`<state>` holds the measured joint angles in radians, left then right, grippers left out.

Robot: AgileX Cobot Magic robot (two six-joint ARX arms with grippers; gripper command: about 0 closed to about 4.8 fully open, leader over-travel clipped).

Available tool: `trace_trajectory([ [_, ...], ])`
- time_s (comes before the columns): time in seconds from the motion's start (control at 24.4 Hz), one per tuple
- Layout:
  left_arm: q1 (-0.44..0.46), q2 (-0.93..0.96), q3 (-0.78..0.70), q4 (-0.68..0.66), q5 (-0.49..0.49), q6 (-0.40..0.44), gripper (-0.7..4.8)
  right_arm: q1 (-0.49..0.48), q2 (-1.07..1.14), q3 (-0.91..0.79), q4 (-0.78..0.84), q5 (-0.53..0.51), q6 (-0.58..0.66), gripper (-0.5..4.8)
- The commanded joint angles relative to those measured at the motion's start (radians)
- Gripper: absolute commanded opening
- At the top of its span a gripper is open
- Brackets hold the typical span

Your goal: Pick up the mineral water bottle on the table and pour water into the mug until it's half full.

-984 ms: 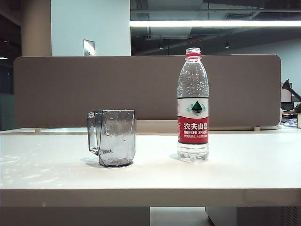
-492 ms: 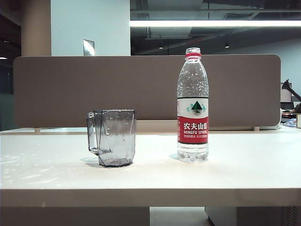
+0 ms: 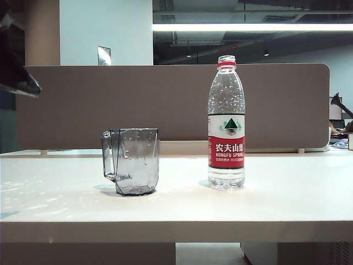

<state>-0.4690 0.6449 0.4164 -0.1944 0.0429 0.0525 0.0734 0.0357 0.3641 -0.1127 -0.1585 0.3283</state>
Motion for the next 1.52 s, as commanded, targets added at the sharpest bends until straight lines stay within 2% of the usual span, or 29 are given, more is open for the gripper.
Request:
trace_trajectory([
  [0.04,-0.001,0.004,0.006,0.016,0.003,-0.001,-0.01,0.001,0.095,0.201,-0.202,0.001,-0.209,1.06],
  [0.08,-0.006,0.007,0.006,0.016,0.003,-0.001,-0.01,0.0,0.178,0.332,-0.357,0.005,-0.342,1.06],
  [0.12,-0.008,0.007,0.006,0.016,0.003,-0.001,-0.01,0.0,0.238,0.41,-0.443,0.005,-0.413,1.06],
  [0.29,-0.016,0.007,0.007,0.016,0.003,-0.001,-0.01,0.001,0.493,0.698,-0.702,-0.002,-0.484,1.09],
  [0.33,-0.024,0.007,0.007,0.016,0.003,-0.001,-0.01,0.001,0.564,0.766,-0.75,-0.03,-0.483,1.41],
  [0.41,-0.034,0.007,0.007,0.016,0.002,0.0,-0.01,0.001,0.621,0.802,-0.757,-0.114,-0.482,1.67],
  [0.49,-0.051,0.007,0.007,0.016,0.003,-0.001,-0.01,0.001,0.67,0.805,-0.721,-0.251,-0.472,1.71],
  [0.53,-0.06,0.007,0.007,0.016,0.002,-0.001,-0.01,0.001,0.687,0.805,-0.712,-0.294,-0.443,1.71],
  [0.62,-0.109,0.007,0.007,0.016,0.003,-0.001,-0.01,0.001,0.78,0.805,-0.694,-0.447,-0.36,1.71],
  [0.7,-0.136,0.007,0.007,0.016,0.003,-0.001,-0.01,0.003,0.825,0.802,-0.695,-0.471,-0.358,1.72],
  [0.82,-0.171,0.007,0.008,0.016,0.003,-0.001,-0.01,0.019,0.856,0.768,-0.638,-0.403,-0.359,1.76],
  [0.98,-0.194,0.007,0.007,0.016,0.004,0.0,-0.01,0.08,0.837,0.65,-0.429,-0.238,-0.359,1.76],
  [1.07,-0.195,0.007,0.008,0.016,0.003,-0.001,-0.01,0.107,0.822,0.584,-0.32,-0.2,-0.358,1.76],
  [1.11,-0.195,0.007,0.008,0.016,0.002,-0.001,-0.01,0.141,0.803,0.508,-0.195,-0.176,-0.353,1.76],
  [1.19,-0.195,0.006,0.008,0.016,0.003,-0.001,-0.01,0.2,0.787,0.414,-0.045,-0.135,-0.327,1.76],
  [1.27,-0.195,0.006,0.008,0.016,0.003,-0.001,-0.01,0.266,0.78,0.322,0.087,-0.055,-0.31,1.76],
  [1.35,-0.195,-0.002,0.009,0.016,0.002,-0.001,-0.01,0.383,0.794,0.171,0.295,0.074,-0.302,1.76],
  [1.52,-0.195,-0.011,0.009,0.017,0.003,-0.001,-0.01,0.506,0.838,0.042,0.475,0.232,-0.302,1.82],
])
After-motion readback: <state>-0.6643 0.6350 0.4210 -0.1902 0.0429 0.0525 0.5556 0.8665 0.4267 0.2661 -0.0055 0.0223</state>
